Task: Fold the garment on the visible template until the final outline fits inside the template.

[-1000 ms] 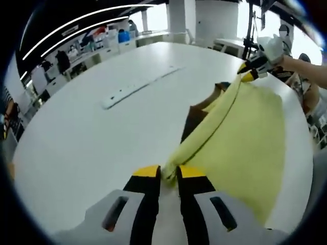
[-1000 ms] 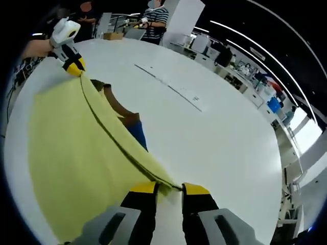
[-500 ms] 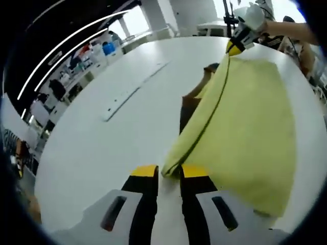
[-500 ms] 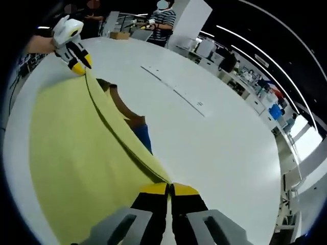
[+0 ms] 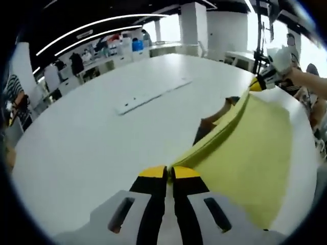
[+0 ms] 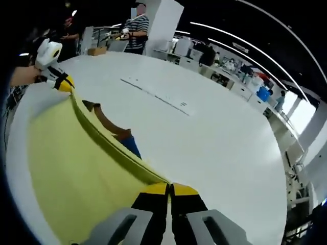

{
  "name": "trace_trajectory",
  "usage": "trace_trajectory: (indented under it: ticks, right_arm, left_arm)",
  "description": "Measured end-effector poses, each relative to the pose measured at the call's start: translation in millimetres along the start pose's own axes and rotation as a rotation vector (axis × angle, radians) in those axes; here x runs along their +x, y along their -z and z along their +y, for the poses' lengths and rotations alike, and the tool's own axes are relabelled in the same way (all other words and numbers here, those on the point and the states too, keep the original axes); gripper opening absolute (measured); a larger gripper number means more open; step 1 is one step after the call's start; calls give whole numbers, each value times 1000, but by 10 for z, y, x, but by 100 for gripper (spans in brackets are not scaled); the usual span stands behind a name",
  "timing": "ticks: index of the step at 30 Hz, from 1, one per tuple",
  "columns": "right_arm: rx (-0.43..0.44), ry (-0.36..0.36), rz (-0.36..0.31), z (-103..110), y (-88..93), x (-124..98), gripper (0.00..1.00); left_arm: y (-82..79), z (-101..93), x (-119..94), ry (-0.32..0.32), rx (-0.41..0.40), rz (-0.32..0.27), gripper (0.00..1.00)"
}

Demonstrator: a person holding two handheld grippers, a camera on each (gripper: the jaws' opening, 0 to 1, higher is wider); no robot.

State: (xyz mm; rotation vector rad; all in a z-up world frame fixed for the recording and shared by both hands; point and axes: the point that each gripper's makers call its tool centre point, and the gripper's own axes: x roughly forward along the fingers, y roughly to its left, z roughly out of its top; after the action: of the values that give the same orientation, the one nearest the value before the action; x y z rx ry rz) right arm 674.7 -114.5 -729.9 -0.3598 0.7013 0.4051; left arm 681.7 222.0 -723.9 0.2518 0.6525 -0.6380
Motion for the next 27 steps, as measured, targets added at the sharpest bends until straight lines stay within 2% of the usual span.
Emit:
trace_trajectory:
  ticks: [3, 5, 9, 14, 16, 20, 27]
  right_arm:
    - [94, -1, -33, -11, -42, 27, 0]
    - [123, -5, -33, -12, -37, 46, 0]
    - [170, 3, -35, -14, -20, 91, 0]
    - [195, 24, -57, -22, -49, 132, 0]
    - [196, 22, -66, -19, -75, 137, 6]
    - [240, 9, -78, -5, -103, 132, 22]
    - [272, -37, -86, 73, -144, 66, 44]
  left_arm:
    - [-4, 11, 16, -15, -21, -5, 1]
    - [-43, 32, 38, -34, -75, -45, 1]
    - [-12, 56, 63, -65, -150, -56, 1]
    - [27, 86, 86, -112, -140, -42, 4]
    - [2, 128, 76, -137, -129, -55, 9]
    - [-44, 188, 40, -163, -131, -75, 29]
    - [-112, 158, -39, -140, -144, -115, 54]
